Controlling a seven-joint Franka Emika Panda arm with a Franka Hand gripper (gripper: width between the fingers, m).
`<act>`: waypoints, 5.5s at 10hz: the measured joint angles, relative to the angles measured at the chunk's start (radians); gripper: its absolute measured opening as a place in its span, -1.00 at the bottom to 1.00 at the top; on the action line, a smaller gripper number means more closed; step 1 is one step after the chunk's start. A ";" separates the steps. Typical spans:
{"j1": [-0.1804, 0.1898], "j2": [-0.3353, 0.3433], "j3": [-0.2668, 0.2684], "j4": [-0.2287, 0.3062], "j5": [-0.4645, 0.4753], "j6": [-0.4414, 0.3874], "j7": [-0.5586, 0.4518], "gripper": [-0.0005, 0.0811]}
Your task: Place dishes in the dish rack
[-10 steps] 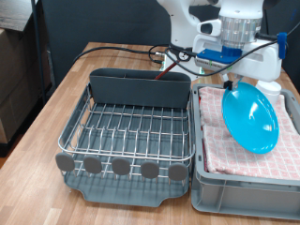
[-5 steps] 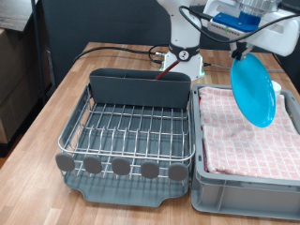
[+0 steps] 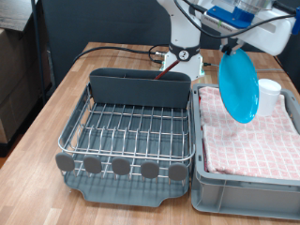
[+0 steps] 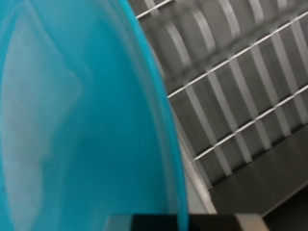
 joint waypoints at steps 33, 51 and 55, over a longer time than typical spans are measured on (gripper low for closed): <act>-0.156 -0.059 -0.356 -0.217 -0.717 0.432 -0.478 -0.94; -0.157 0.133 -0.452 -0.162 -0.715 0.625 -0.466 -0.94; -0.157 0.157 -0.465 -0.164 -0.699 0.674 -0.466 -0.94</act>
